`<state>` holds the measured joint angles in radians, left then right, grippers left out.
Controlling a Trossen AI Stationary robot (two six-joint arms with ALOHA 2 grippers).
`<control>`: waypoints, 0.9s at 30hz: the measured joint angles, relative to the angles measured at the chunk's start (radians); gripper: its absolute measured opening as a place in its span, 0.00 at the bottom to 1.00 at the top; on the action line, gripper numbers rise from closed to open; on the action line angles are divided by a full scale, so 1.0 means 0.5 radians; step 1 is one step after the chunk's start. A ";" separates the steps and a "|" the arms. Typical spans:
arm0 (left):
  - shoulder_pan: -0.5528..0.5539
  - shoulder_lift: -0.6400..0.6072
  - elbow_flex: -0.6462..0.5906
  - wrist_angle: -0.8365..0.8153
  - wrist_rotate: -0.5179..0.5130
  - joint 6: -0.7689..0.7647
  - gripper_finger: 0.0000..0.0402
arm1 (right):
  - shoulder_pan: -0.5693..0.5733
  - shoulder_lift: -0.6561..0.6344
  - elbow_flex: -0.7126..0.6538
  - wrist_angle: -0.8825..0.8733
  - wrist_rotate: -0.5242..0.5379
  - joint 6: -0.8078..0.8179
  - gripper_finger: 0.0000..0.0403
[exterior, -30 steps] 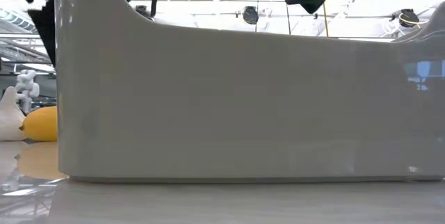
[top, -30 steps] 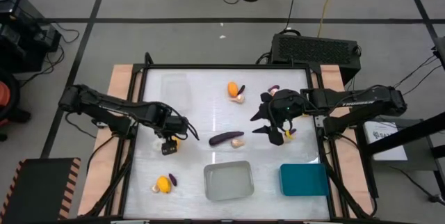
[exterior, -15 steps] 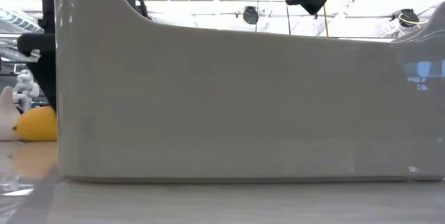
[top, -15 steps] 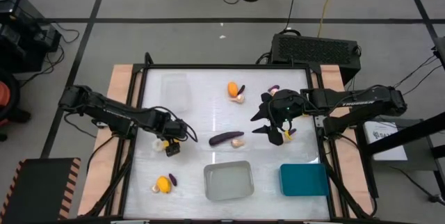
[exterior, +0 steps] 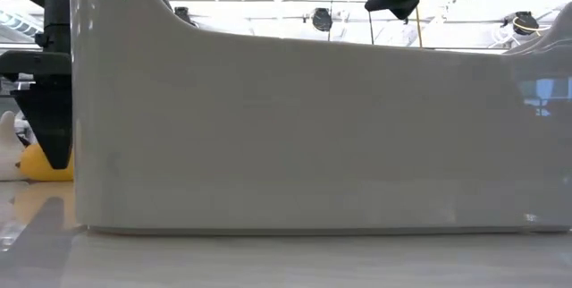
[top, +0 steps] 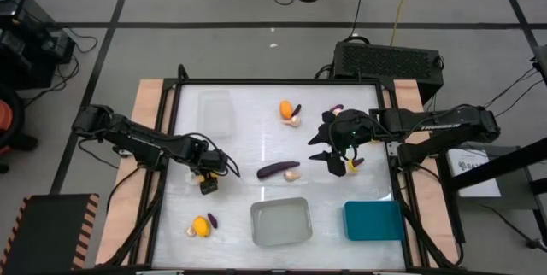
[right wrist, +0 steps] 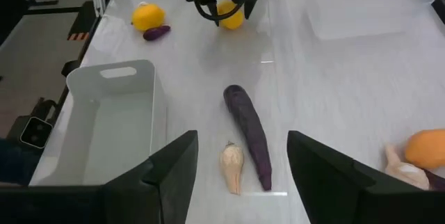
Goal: Sort produce into baskets
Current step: Put the lemon into the transparent bin
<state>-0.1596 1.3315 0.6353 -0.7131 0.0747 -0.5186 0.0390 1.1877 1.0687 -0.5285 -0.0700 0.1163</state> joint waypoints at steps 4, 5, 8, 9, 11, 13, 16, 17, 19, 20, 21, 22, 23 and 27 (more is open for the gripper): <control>0.005 0.000 0.008 -0.006 0.003 0.001 0.61 | 0.000 0.000 0.000 0.000 0.000 -0.001 0.53; 0.005 0.000 0.017 -0.006 0.006 0.001 0.58 | 0.000 0.000 0.000 0.000 0.000 -0.005 0.53; 0.008 0.000 0.082 -0.013 0.029 0.027 0.49 | 0.000 0.000 0.000 0.000 0.000 -0.008 0.53; 0.015 0.000 0.118 -0.020 0.049 0.053 0.48 | 0.000 0.000 0.000 0.000 0.000 -0.008 0.53; 0.043 0.000 0.222 -0.044 0.089 0.105 0.47 | 0.000 0.000 0.000 -0.001 0.000 -0.008 0.53; 0.090 0.000 0.372 -0.126 0.088 0.185 0.47 | 0.000 0.000 0.000 -0.002 0.000 -0.008 0.53; 0.181 0.000 0.659 -0.312 -0.023 0.336 0.48 | 0.000 0.000 0.000 -0.027 0.000 -0.009 0.53; 0.220 -0.001 0.763 -0.378 -0.097 0.392 0.48 | -0.001 0.000 0.000 -0.039 0.008 -0.009 0.53; 0.309 -0.002 0.981 -0.526 -0.263 0.498 0.48 | -0.001 0.000 0.000 -0.077 0.074 -0.001 0.53; 0.361 -0.003 1.082 -0.589 -0.340 0.545 0.48 | -0.001 0.000 0.000 -0.105 0.110 0.015 0.53; 0.418 -0.003 1.173 -0.645 -0.408 0.588 0.48 | -0.001 0.000 0.000 -0.125 0.143 0.039 0.53; 0.485 -0.003 1.253 -0.690 -0.468 0.627 0.48 | -0.001 0.000 0.000 -0.147 0.170 0.061 0.53; 0.557 -0.004 1.315 -0.720 -0.516 0.663 0.48 | -0.001 0.000 0.000 -0.165 0.194 0.081 0.53; 0.916 -0.003 1.383 -0.782 -0.544 0.743 0.49 | -0.001 0.001 0.000 -0.204 0.204 0.190 0.53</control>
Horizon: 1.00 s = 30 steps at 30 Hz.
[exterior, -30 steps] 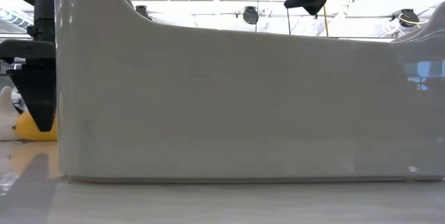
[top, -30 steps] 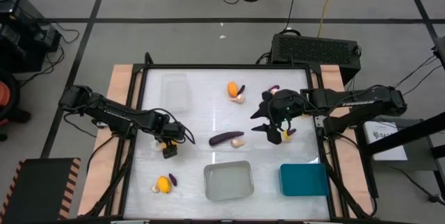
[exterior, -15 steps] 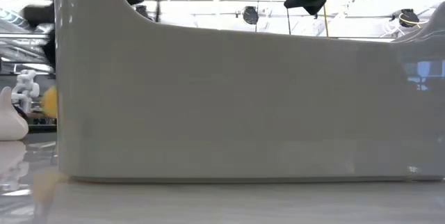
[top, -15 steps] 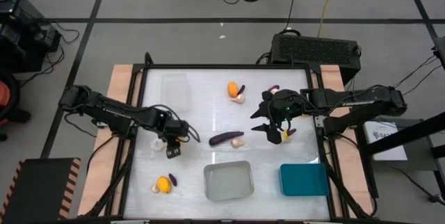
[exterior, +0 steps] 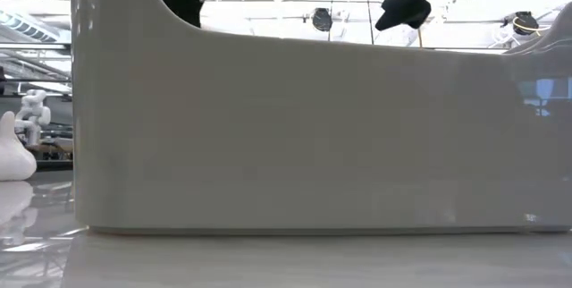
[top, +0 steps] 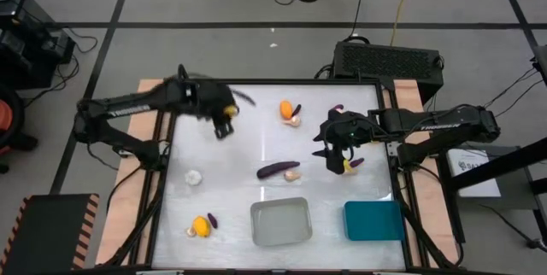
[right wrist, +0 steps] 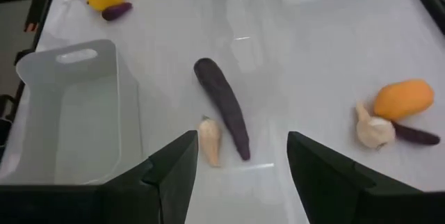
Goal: Sort produce into baskets
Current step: Put the lemon into the transparent bin
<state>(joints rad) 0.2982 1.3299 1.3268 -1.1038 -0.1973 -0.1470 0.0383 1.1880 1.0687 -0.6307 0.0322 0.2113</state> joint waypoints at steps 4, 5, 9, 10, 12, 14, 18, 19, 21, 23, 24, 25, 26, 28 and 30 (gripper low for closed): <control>0.369 0.019 -0.097 -0.010 0.137 -0.006 0.49 | 0.002 0.000 0.000 -0.011 -0.002 0.103 0.53; 0.446 0.030 -0.130 0.002 0.160 -0.010 0.49 | 0.002 0.000 0.000 -0.019 -0.002 0.126 0.53; 0.671 0.075 -0.265 0.048 0.180 -0.159 0.49 | 0.002 0.000 0.000 -0.071 -0.005 0.177 0.53; 0.704 0.089 -0.300 0.070 0.180 -0.200 0.49 | 0.002 0.000 0.000 -0.100 -0.006 0.182 0.53; 0.743 0.124 -0.371 0.084 0.183 -0.210 0.49 | 0.002 0.000 0.000 -0.151 -0.006 0.183 0.53; 0.754 0.160 -0.428 0.121 0.185 -0.211 0.49 | 0.002 0.000 0.000 -0.221 -0.006 0.183 0.53; 0.754 0.241 -0.511 0.182 0.184 -0.269 0.54 | 0.002 0.000 0.000 -0.329 -0.005 0.183 0.53; 0.754 0.267 -0.520 0.196 0.174 -0.276 0.56 | 0.002 0.000 0.000 -0.349 -0.005 0.183 0.53; 0.760 0.315 -0.530 0.231 0.168 -0.310 0.60 | 0.002 0.000 0.000 -0.365 -0.005 0.183 0.53; 0.776 0.368 -0.539 0.258 0.169 -0.318 0.65 | 0.002 0.000 0.000 -0.369 -0.005 0.183 0.53; 0.779 0.390 -0.539 0.267 0.170 -0.318 0.68 | 0.002 0.000 0.000 -0.369 -0.005 0.183 0.53; 0.780 0.408 -0.539 0.279 0.171 -0.318 0.70 | 0.002 0.000 0.000 -0.370 -0.005 0.183 0.53; 0.781 0.421 -0.539 0.287 0.171 -0.310 0.72 | 0.002 0.000 0.000 -0.371 -0.005 0.183 0.53; 0.779 0.427 -0.538 0.290 0.172 -0.262 0.75 | 0.002 0.000 0.000 -0.377 -0.006 0.186 0.53; 0.777 0.414 -0.513 0.282 0.172 -0.237 0.77 | 0.002 0.000 0.000 -0.379 -0.017 0.260 0.53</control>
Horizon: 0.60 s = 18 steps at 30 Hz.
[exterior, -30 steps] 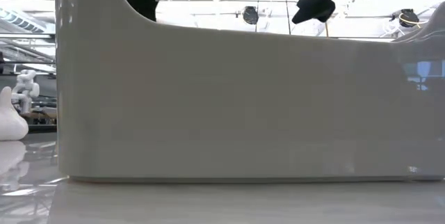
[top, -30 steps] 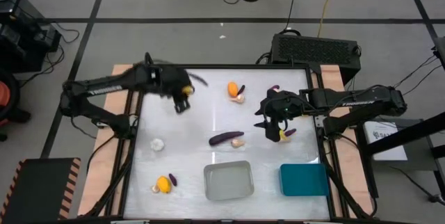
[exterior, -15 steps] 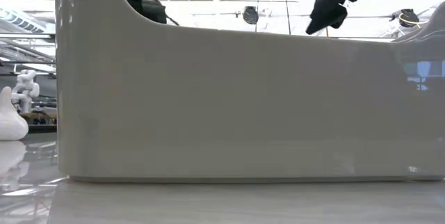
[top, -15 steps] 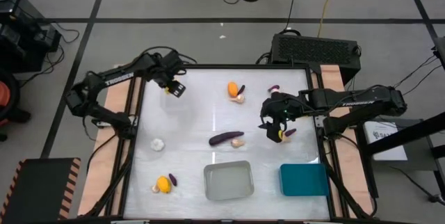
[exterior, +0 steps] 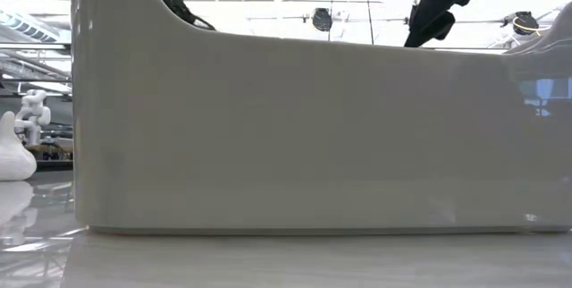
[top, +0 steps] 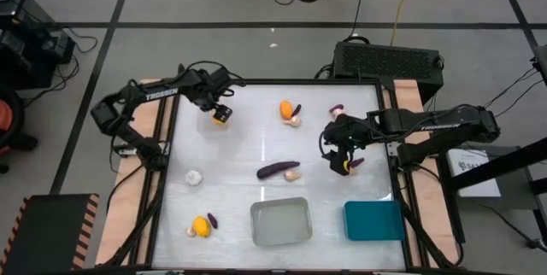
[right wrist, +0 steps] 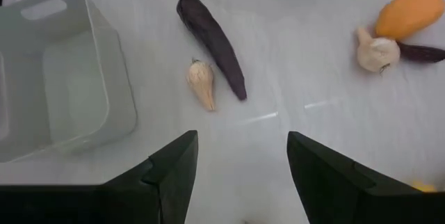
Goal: Sort produce into baskets
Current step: Put the lemon into the transparent bin
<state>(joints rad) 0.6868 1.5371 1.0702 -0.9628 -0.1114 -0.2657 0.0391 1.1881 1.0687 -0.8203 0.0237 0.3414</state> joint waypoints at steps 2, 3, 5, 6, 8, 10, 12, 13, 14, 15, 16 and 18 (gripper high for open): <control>0.010 -0.047 0.043 -0.022 0.000 0.020 0.78 | -0.016 0.002 0.047 -0.109 -0.007 0.038 0.54; 0.014 -0.081 0.070 -0.040 -0.001 0.021 0.78 | -0.028 0.002 0.089 -0.192 -0.007 0.034 0.55; 0.015 -0.167 0.117 -0.021 -0.001 0.017 0.78 | -0.081 0.000 0.188 -0.375 -0.005 -0.014 0.57; 0.014 -0.218 0.122 -0.007 -0.002 0.001 0.78 | -0.119 -0.001 0.243 -0.493 -0.005 -0.035 0.57; 0.003 -0.326 0.123 0.049 -0.001 -0.054 0.78 | -0.224 -0.001 0.344 -0.746 -0.007 -0.065 0.60; -0.022 -0.413 0.124 0.133 0.004 -0.106 0.78 | -0.361 0.011 0.414 -0.981 -0.043 -0.099 0.62; -0.063 -0.472 0.124 0.200 0.006 -0.140 0.78 | -0.535 0.043 0.423 -1.212 -0.136 -0.158 0.65; -0.081 -0.495 0.124 0.242 0.010 -0.149 0.78 | -0.612 0.071 0.416 -1.314 -0.153 -0.207 0.67; -0.103 -0.514 0.124 0.275 0.016 -0.163 0.78 | -0.684 0.111 0.410 -1.401 -0.151 -0.270 0.68; -0.124 -0.529 0.124 0.299 0.019 -0.182 0.78 | -0.753 0.151 0.397 -1.468 -0.143 -0.343 0.70; -0.146 -0.541 0.124 0.318 0.021 -0.191 0.78 | -0.818 0.191 0.377 -1.511 -0.117 -0.422 0.72; -0.180 -0.556 0.124 0.331 0.021 -0.192 0.78 | -0.923 0.280 0.331 -1.489 -0.056 -0.543 0.77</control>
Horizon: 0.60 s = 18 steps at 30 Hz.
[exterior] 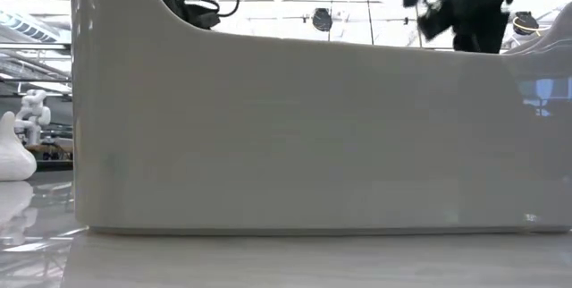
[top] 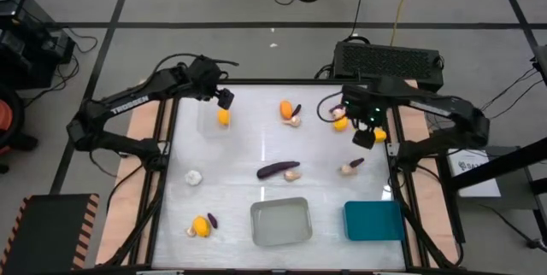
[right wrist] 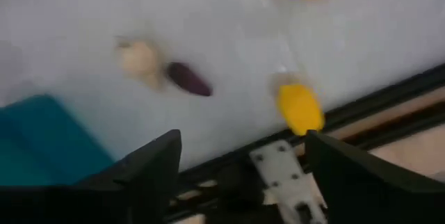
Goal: Sort produce into baskets
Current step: Put the lemon into the transparent bin
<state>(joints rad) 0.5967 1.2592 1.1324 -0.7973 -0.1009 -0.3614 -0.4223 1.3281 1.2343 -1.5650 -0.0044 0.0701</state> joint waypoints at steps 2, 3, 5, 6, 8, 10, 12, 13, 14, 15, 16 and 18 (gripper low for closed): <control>-0.026 -0.004 0.000 -0.002 -0.001 0.000 0.78 | -0.086 0.104 -0.045 0.049 0.017 -0.136 0.81; -0.035 -0.004 0.000 -0.013 -0.002 -0.001 0.78 | -0.127 0.156 -0.074 0.069 0.019 -0.205 0.83; -0.046 -0.001 -0.001 -0.048 -0.002 -0.007 0.78 | -0.194 0.260 -0.130 0.102 0.020 -0.323 0.86; -0.049 -0.003 -0.001 -0.063 -0.002 -0.020 0.78 | -0.227 0.302 -0.165 0.142 0.020 -0.379 0.88; -0.056 -0.003 0.000 -0.101 -0.004 -0.047 0.78 | -0.290 0.359 -0.249 0.232 0.049 -0.473 0.89; -0.056 -0.003 -0.001 -0.146 -0.020 -0.050 0.78 | -0.350 0.392 -0.337 0.343 0.123 -0.526 0.89; -0.057 -0.003 -0.001 -0.179 -0.027 -0.052 0.78 | -0.406 0.413 -0.422 0.419 0.231 -0.567 0.90; -0.056 -0.003 -0.001 -0.180 -0.029 -0.053 0.78 | -0.429 0.416 -0.461 0.443 0.287 -0.580 0.90; -0.056 -0.003 -0.001 -0.179 -0.031 -0.056 0.78 | -0.452 0.415 -0.498 0.470 0.319 -0.590 0.90; -0.056 -0.003 -0.001 -0.180 -0.031 -0.074 0.78 | -0.474 0.414 -0.536 0.502 0.335 -0.609 0.90; -0.056 -0.003 0.000 -0.179 -0.033 -0.099 0.78 | -0.490 0.414 -0.576 0.533 0.340 -0.632 0.90; -0.056 -0.003 0.000 -0.167 -0.041 -0.105 0.78 | -0.516 0.414 -0.655 0.565 0.340 -0.659 0.90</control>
<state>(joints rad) 0.5686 1.2579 1.1322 -0.8809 -0.1213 -0.4140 -0.6801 1.5352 0.9066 -1.2822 0.1654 -0.2594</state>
